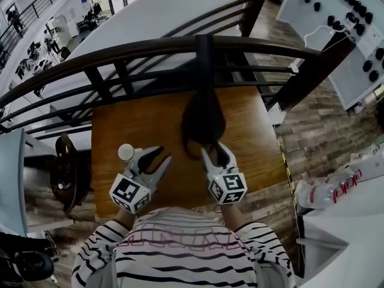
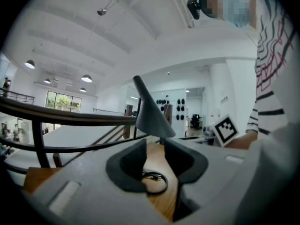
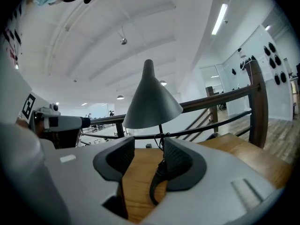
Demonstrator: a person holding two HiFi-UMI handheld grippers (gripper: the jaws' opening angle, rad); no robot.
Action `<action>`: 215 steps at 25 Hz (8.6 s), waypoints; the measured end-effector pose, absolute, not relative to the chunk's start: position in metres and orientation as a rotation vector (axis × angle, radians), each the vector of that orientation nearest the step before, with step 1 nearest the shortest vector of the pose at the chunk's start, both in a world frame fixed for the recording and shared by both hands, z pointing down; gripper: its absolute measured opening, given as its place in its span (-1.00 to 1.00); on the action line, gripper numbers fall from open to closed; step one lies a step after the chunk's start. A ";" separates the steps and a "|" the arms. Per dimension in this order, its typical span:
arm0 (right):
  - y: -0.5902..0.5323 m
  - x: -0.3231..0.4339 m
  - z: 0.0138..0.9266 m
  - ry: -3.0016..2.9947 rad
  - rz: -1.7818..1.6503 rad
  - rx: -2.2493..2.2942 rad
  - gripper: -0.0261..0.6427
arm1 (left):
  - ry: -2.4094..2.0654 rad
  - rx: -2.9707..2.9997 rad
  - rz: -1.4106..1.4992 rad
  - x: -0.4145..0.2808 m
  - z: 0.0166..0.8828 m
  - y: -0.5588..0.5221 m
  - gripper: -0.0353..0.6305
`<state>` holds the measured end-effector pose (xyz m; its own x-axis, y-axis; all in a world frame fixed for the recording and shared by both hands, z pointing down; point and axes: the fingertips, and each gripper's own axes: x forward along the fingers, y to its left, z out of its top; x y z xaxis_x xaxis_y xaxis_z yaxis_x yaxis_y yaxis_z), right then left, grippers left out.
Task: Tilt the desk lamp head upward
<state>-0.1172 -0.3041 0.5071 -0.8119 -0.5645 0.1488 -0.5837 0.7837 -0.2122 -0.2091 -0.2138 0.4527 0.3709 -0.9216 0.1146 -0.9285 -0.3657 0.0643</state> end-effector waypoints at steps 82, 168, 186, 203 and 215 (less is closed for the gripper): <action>-0.196 -0.082 0.285 -2.967 -0.048 0.734 -0.41 | -1.578 2.536 -0.038 -0.164 0.459 -0.155 -0.54; -0.183 -0.005 0.331 -3.189 -0.007 0.798 -0.61 | -1.666 2.462 0.033 -0.089 0.480 -0.116 -0.55; -0.165 0.023 0.385 -3.129 0.110 0.746 -0.60 | -1.707 2.433 0.046 -0.056 0.490 -0.095 -0.55; -0.159 0.058 0.466 -2.961 0.278 0.767 -0.87 | -1.721 2.410 0.042 -0.025 0.503 -0.094 -0.59; -0.152 0.070 0.494 -2.904 0.345 0.740 -0.92 | -1.706 2.417 0.049 -0.009 0.508 -0.098 -0.77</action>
<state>0.0702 -0.1525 0.4939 -0.8724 -0.4561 0.1758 -0.4846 0.8541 -0.1889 -0.0087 -0.0981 0.5084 0.3403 -0.9310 0.1320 -0.9371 -0.3241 0.1298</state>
